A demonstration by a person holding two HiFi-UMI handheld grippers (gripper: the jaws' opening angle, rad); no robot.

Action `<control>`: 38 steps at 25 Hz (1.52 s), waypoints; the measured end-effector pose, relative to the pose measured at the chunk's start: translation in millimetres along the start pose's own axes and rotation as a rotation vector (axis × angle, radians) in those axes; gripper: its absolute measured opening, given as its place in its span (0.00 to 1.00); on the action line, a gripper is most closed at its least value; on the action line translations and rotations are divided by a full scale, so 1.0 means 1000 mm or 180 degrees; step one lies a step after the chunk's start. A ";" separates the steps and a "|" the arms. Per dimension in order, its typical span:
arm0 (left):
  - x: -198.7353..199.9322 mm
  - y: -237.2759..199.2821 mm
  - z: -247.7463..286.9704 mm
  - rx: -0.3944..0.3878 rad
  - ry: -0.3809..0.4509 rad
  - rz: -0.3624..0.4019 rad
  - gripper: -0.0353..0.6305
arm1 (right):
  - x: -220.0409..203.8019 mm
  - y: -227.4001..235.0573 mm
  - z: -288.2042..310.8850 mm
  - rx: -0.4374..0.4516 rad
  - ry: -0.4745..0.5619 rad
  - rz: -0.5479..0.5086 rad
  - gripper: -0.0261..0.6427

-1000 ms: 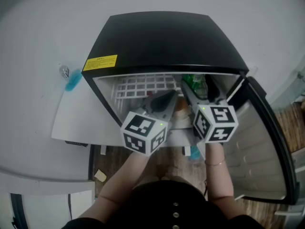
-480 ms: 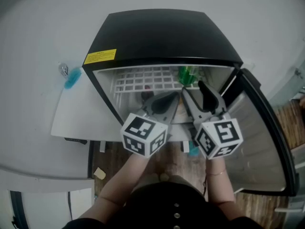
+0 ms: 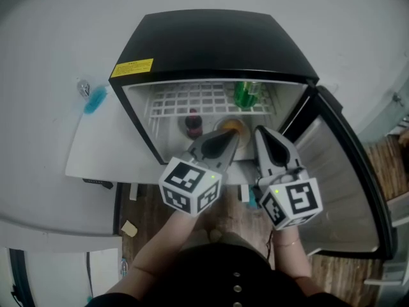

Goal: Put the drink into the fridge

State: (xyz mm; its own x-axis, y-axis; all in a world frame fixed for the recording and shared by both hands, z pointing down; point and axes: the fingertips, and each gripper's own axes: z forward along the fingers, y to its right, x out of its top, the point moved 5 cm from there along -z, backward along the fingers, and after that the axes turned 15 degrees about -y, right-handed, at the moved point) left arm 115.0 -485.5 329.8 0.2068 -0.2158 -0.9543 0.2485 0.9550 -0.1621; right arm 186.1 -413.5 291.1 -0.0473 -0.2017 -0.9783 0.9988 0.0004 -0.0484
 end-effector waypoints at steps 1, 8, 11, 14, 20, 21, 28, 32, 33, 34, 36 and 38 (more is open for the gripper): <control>-0.003 0.002 0.000 -0.0019 -0.0011 -0.0021 0.06 | -0.001 -0.001 -0.003 0.0018 0.0006 -0.0001 0.05; -0.012 0.009 0.003 0.0051 -0.0073 0.0063 0.06 | -0.008 -0.006 -0.011 0.0064 0.0052 0.0027 0.05; -0.013 0.010 0.004 0.0056 -0.0080 0.0080 0.06 | -0.014 -0.004 -0.011 0.0034 0.0038 0.0080 0.05; -0.013 0.010 0.003 0.0038 -0.0070 0.0039 0.06 | -0.017 -0.005 -0.009 0.0019 0.0027 0.0081 0.05; -0.011 0.009 0.000 0.0052 -0.0043 0.0036 0.06 | -0.014 -0.003 -0.011 -0.0070 0.0130 0.0003 0.05; -0.011 0.009 0.000 0.0053 -0.0043 0.0033 0.06 | -0.014 -0.003 -0.011 -0.0079 0.0145 0.0013 0.05; -0.007 0.013 0.000 0.0036 -0.0005 0.0007 0.06 | -0.016 -0.003 -0.012 -0.0063 0.0116 0.0014 0.05; -0.005 0.017 0.000 0.0033 0.0003 0.0034 0.06 | -0.016 -0.001 -0.013 -0.0035 0.0088 0.0038 0.05; -0.005 0.018 0.000 0.0034 0.0000 0.0039 0.06 | -0.015 0.000 -0.013 -0.0029 0.0085 0.0047 0.05; -0.006 0.019 0.001 0.0035 -0.0003 0.0041 0.06 | -0.015 0.001 -0.013 -0.0030 0.0083 0.0052 0.05; -0.006 0.021 0.001 0.0035 -0.0007 0.0044 0.06 | -0.014 0.003 -0.014 -0.0039 0.0085 0.0059 0.05; -0.006 0.022 0.001 0.0042 -0.0009 0.0047 0.06 | -0.014 0.004 -0.014 -0.0038 0.0091 0.0067 0.05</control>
State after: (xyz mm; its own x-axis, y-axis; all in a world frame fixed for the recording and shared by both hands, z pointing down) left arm 120.1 -463.3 331.9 0.2131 -0.2024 -0.9558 0.2579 0.9553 -0.1448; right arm 190.8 -397.2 301.8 -0.0267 -0.1735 -0.9845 0.9994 0.0161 -0.0299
